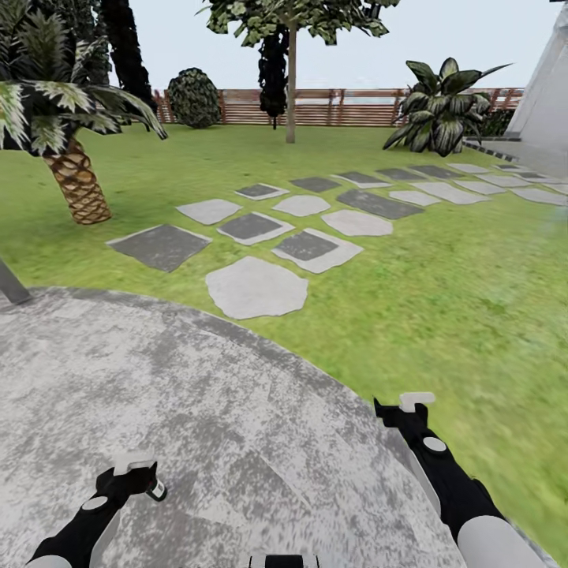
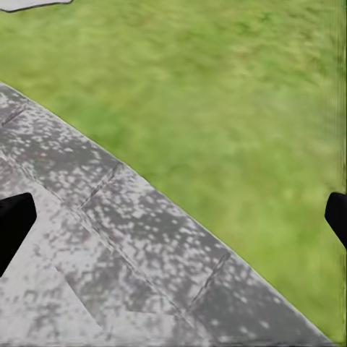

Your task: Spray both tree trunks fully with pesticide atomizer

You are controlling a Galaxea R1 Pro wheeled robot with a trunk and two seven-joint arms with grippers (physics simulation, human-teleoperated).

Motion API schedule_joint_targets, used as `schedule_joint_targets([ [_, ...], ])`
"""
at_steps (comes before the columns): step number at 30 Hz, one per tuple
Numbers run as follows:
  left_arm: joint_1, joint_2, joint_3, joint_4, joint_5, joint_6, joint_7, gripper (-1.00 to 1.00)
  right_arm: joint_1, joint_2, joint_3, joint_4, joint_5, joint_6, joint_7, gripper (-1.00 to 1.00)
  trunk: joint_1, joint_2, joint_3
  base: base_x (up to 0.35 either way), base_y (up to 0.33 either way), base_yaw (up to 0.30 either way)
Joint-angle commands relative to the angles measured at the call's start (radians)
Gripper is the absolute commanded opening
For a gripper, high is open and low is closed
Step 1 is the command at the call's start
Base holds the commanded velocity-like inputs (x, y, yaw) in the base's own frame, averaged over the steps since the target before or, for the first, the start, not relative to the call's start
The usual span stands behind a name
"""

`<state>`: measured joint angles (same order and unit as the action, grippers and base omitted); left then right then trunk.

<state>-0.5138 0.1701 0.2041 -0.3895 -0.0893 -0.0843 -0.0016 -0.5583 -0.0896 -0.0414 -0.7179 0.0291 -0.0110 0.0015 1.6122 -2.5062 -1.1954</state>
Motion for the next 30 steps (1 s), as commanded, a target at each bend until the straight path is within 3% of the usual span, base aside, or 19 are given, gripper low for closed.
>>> schedule_joint_targets([
  [1, 0.0, 0.0, 0.0, 0.0, 0.0, 0.0, 0.0, 1.0, 0.0, 0.0, 0.0, -0.001, 0.0, -0.001, 0.0, 1.0, 0.0, 0.0, -0.005, 0.0, 0.0, -0.116],
  [6, 0.0, 0.001, 0.002, 0.001, 0.006, -0.016, 0.0, 1.0, 0.0, 0.0, 0.0, -0.004, 0.0, -0.003, 0.0, 1.0, 0.003, -0.001, -0.025, 0.0, 0.0, -0.031],
  [13, 0.003, 0.001, 0.002, 0.003, 0.008, -0.129, 0.0, 1.0, 0.0, 0.0, 0.0, -0.002, 0.0, -0.003, 0.0, 1.0, 0.006, -0.003, -0.058, 0.0, 0.0, -0.001],
  [30, 0.005, 0.002, 0.002, 0.003, 0.007, -0.14, 0.0, 1.0, 0.0, -0.001, 0.0, 0.0, 0.001, -0.004, 0.0, 1.0, 0.013, -0.007, -0.151, 0.0, 0.0, 0.0],
])
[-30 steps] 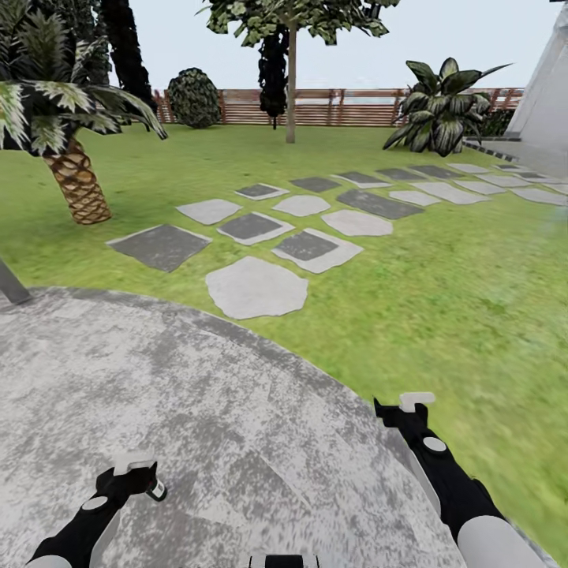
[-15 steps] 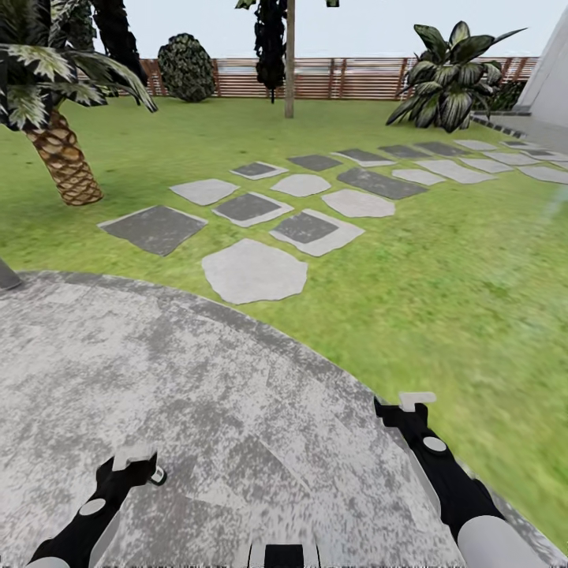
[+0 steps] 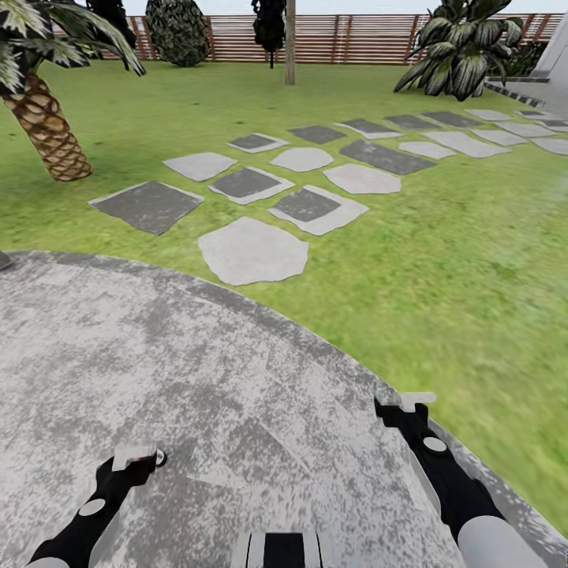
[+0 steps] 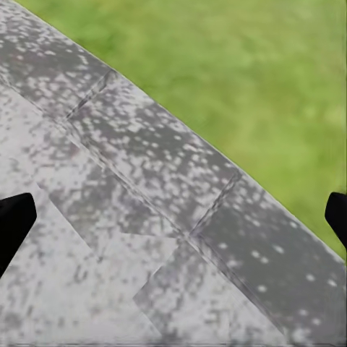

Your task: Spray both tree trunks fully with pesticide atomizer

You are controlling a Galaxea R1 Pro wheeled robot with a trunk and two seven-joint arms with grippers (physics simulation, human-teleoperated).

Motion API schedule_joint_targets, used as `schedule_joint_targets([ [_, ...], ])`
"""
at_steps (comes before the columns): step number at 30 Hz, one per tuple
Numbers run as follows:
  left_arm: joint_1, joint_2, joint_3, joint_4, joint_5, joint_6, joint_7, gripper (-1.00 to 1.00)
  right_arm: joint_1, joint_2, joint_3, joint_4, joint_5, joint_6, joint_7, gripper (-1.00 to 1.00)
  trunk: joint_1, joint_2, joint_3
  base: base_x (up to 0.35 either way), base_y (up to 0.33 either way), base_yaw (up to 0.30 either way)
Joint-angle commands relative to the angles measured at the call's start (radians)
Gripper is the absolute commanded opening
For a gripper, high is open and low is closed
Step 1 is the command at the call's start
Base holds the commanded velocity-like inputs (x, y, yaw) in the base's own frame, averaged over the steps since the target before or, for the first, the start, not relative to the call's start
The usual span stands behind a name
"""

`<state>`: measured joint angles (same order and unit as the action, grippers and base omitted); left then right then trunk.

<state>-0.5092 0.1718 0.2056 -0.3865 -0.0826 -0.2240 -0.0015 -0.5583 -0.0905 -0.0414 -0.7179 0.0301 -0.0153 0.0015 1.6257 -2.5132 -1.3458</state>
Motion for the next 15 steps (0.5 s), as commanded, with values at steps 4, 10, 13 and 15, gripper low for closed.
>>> schedule_joint_targets([
  [4, 0.001, 0.0, 0.0, 0.0, 0.001, -0.001, 0.0, 1.0, 0.0, 0.0, 0.0, 0.001, 0.0, 0.0, 0.0, 1.0, 0.002, -0.001, -0.022, 0.0, 0.0, 0.0],
  [10, 0.001, 0.0, 0.0, 0.001, 0.001, -0.001, 0.0, 1.0, 0.0, 0.0, 0.0, 0.002, 0.001, 0.0, 0.0, 1.0, 0.004, -0.002, -0.055, 0.0, 0.0, 0.0],
  [13, 0.001, 0.0, 0.0, 0.0, -0.001, -0.002, 0.0, 1.0, 0.0, 0.0, 0.0, 0.002, 0.001, 0.0, 0.0, 1.0, 0.006, -0.003, -0.071, 0.0, 0.0, 0.0],
  [15, 0.001, 0.0, 0.0, 0.0, -0.001, -0.002, 0.0, 1.0, 0.0, 0.0, 0.0, 0.002, 0.001, 0.0, 0.0, 1.0, 0.007, -0.004, -0.082, 0.0, 0.0, 0.0],
])
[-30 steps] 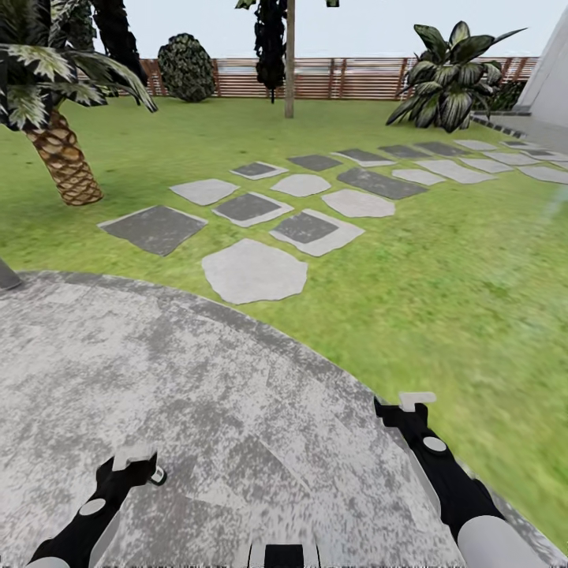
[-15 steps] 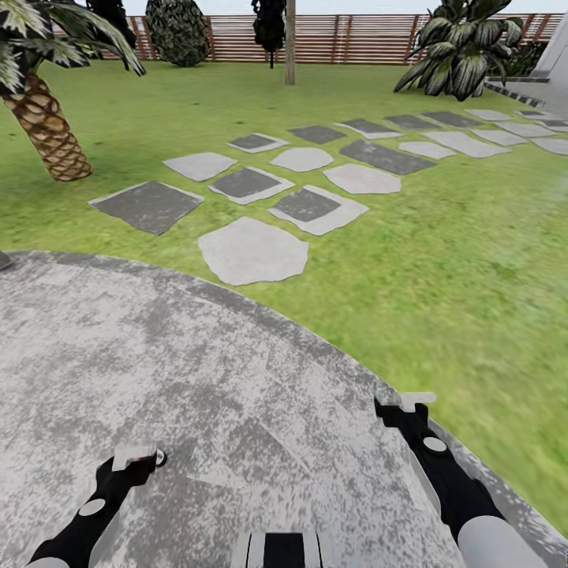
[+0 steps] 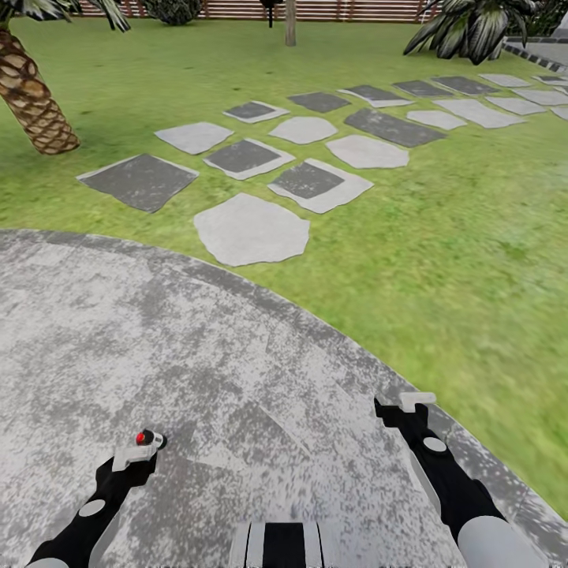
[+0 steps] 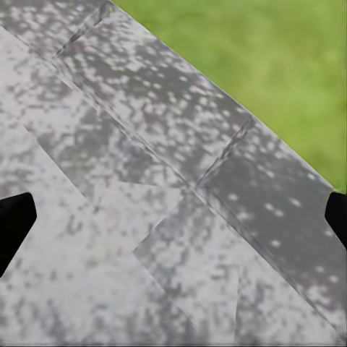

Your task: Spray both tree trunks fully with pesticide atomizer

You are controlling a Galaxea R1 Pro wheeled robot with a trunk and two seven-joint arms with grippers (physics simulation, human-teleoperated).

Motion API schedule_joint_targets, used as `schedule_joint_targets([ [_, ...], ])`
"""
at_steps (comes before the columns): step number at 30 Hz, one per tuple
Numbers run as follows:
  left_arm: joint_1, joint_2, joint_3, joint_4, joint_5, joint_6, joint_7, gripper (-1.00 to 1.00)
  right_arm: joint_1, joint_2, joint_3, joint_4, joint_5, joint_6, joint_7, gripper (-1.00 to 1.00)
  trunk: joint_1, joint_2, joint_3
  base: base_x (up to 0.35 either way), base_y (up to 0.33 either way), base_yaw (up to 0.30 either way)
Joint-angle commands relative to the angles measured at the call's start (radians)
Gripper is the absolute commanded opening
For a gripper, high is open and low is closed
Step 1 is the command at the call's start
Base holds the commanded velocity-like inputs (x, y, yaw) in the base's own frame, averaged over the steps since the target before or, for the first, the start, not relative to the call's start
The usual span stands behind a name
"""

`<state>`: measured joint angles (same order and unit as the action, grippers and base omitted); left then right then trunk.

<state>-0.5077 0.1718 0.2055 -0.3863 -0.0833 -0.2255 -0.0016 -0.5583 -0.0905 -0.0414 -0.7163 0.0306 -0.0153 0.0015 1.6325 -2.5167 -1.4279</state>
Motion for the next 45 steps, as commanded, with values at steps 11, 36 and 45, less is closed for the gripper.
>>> schedule_joint_targets([
  [11, 0.017, 0.0, -0.001, -0.001, -0.005, -0.069, 0.0, 1.0, 0.0, 0.0, 0.0, 0.001, 0.0, 0.0, 0.0, 1.0, 0.003, -0.001, -0.04, 0.0, 0.0, 0.0],
  [36, 0.018, -0.003, -0.002, -0.002, -0.006, -0.072, -0.001, 1.0, 0.0, 0.0, 0.0, 0.0, 0.0, 0.0, 0.0, 1.0, 0.003, -0.001, -0.043, 0.068, 0.0, 0.0],
  [45, 0.018, -0.003, -0.001, -0.002, -0.006, -0.073, -0.001, 1.0, 0.0, 0.0, 0.0, 0.0, 0.0, 0.0, 0.0, 1.0, 0.003, -0.001, -0.043, 0.068, 0.0, 0.0],
])
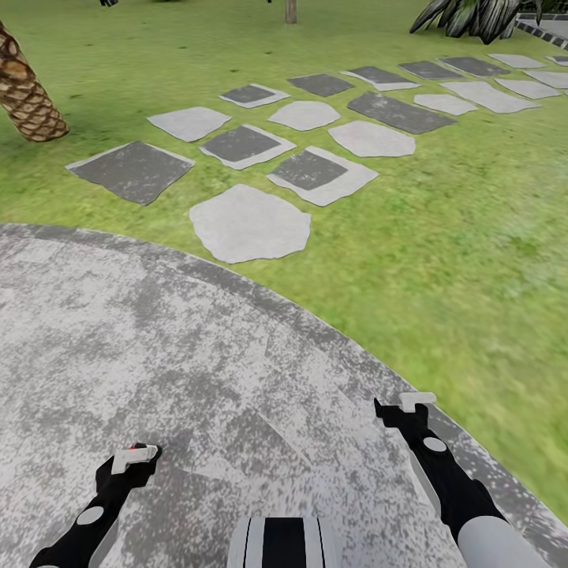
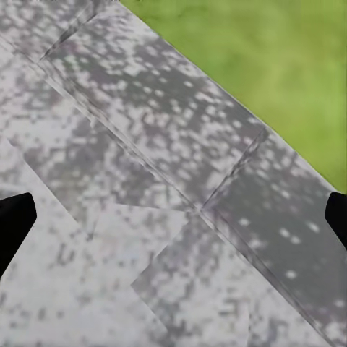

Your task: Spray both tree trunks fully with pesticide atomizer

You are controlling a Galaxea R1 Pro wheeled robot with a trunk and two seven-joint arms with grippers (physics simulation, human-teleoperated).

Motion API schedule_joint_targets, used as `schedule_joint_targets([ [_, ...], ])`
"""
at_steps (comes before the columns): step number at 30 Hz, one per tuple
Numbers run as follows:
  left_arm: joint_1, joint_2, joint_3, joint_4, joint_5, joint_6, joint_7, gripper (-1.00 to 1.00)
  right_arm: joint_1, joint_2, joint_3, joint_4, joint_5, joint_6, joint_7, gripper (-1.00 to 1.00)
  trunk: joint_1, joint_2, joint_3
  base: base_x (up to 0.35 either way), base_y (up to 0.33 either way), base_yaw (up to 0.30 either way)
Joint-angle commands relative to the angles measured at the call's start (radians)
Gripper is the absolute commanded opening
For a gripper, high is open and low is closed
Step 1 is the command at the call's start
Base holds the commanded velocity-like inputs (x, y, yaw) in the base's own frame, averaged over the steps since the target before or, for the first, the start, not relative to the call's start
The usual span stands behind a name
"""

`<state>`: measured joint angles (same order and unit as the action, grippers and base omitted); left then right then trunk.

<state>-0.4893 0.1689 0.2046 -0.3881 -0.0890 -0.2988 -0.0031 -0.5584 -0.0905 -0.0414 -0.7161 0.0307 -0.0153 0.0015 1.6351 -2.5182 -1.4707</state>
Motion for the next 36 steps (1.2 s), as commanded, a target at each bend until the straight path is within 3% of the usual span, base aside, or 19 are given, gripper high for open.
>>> schedule_joint_targets([
  [1, 0.0, 0.0, 0.0, 0.0, 0.0, 0.0, 0.0, 1.0, 0.0, 0.0, 0.0, 0.0, 0.0, 0.0, 0.0, 1.0, 0.0, 0.0, 0.0, 0.005, 0.0, 0.0],
  [36, 0.0, 0.0, 0.0, 0.0, 0.0, -0.006, 0.0, 1.0, 0.0, -0.002, 0.0, 0.001, 0.0, 0.0, 0.0, 1.0, 0.0, 0.0, 0.01, 0.0, 0.0, -0.005],
])
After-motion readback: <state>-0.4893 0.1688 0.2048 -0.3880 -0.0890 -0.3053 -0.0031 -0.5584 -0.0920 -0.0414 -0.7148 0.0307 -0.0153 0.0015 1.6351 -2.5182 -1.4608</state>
